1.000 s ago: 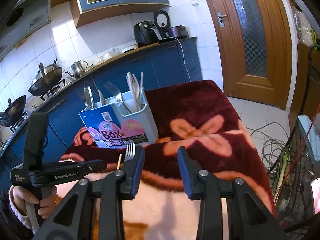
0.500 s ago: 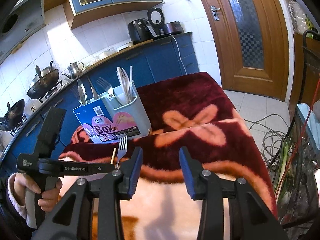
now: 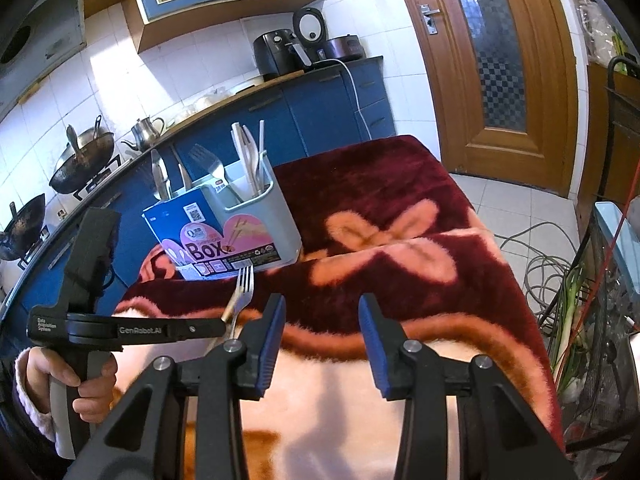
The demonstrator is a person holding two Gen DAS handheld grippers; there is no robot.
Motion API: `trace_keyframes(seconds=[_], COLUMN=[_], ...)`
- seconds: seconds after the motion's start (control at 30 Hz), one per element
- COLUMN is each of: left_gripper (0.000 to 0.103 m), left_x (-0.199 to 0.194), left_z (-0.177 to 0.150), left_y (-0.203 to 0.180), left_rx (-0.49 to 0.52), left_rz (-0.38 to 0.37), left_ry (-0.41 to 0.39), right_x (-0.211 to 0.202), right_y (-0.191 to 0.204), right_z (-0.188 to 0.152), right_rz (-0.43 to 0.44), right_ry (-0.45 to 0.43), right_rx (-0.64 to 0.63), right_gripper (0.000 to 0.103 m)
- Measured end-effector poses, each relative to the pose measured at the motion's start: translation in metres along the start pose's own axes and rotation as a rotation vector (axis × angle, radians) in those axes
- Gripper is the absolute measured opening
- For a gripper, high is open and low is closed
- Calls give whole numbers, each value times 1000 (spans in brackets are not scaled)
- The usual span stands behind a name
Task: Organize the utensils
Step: 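Grasp a wooden chopstick with the left tool while the right tool grasps a silver fork, then carry the chopstick above the caddy while the right tool carries its fork there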
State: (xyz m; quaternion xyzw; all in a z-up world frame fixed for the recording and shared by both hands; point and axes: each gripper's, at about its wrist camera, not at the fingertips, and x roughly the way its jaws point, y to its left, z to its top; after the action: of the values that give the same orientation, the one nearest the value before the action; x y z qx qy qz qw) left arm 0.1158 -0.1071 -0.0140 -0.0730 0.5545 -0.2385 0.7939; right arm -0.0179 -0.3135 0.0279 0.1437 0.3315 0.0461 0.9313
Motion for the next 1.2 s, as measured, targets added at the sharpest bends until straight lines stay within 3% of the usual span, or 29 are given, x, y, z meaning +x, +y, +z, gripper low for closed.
trace_keyframes(seconds=[0.1,0.37,0.67,0.9,1.2], left_gripper=[4,4,4,4,4], left_x=[-15,-69,-117,-128,-130], left_z=[-2,-8,-9,-11,-13], left_y=[11,40,67,75,71], left_rx=[-23,-27,-15,10,36], left_rz=[-12,44,145,179,162], left_ry=[-57,-271,-474,-556,-590], right_x=[3,40,102,141,166], right_y=[8,42,75,77,79], right_z=[1,5,16,27,36], right_rz=[11,50,58,13,64], right_ry=[18,141,283,345,361], right_rx=[-11,-70,-155,-185,-206], right_gripper=[41,41,41,41,44])
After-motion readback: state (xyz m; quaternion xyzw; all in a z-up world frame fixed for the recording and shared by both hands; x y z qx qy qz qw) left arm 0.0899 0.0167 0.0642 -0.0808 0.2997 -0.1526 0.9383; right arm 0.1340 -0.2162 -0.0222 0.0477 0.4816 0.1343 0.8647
